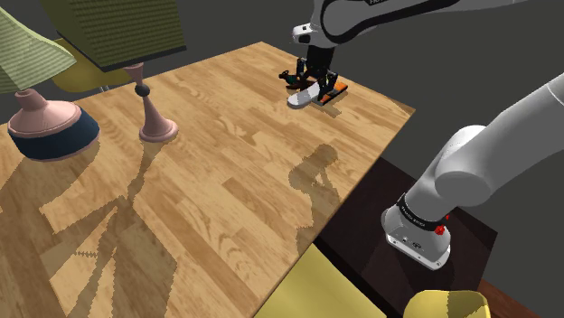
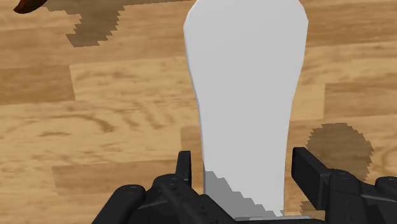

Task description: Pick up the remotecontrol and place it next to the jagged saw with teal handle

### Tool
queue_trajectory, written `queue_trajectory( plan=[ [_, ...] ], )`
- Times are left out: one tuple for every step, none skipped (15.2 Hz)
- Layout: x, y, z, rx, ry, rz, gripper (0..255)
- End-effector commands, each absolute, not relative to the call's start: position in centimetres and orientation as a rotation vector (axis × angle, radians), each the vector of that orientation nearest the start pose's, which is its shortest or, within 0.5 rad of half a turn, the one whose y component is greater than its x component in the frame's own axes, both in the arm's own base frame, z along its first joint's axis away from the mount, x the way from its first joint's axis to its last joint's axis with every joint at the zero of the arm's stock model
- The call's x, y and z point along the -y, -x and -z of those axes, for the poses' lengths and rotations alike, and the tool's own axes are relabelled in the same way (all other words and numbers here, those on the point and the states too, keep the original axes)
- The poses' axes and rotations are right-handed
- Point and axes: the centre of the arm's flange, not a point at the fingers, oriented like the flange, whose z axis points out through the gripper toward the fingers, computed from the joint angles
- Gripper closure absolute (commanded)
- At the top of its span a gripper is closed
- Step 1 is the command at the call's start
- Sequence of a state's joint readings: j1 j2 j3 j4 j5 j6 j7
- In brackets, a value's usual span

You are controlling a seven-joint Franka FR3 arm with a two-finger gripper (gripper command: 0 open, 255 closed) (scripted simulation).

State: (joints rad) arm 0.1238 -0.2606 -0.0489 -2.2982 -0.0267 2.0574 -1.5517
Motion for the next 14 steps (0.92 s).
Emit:
queue_trajectory(
  plan=[
    [-0.6,-46.4,-45.3,-2.283,-2.127,-0.011,255],
    [0.7,-46.2,-45.3,-2.283,-2.127,-0.011,255],
    [2.0,-46.1,-45.3,-2.283,-2.127,-0.011,255],
    [3.3,-46.0,-45.3,-2.283,-2.127,-0.011,255],
    [4.7,-45.8,-45.3,-2.283,-2.127,-0.011,255],
    [6.0,-45.7,-45.3,-2.283,-2.127,-0.011,255],
    [7.3,-45.6,-45.3,-2.283,-2.127,-0.011,255],
    [8.6,-45.4,-45.3,-2.283,-2.127,-0.011,255],
    [9.9,-45.3,-45.3,-2.283,-2.127,-0.011,255],
    [11.2,-45.2,-45.3,-2.283,-2.127,-0.011,255],
    [12.5,-45.0,-45.3,-2.283,-2.127,-0.011,255],
    [13.9,-44.9,-45.3,-2.283,-2.127,-0.011,255],
    [15.2,-44.8,-45.3,-2.283,-2.127,-0.011,255],
    [16.5,-44.6,-45.3,-2.283,-2.127,-0.011,255]
  ],
)
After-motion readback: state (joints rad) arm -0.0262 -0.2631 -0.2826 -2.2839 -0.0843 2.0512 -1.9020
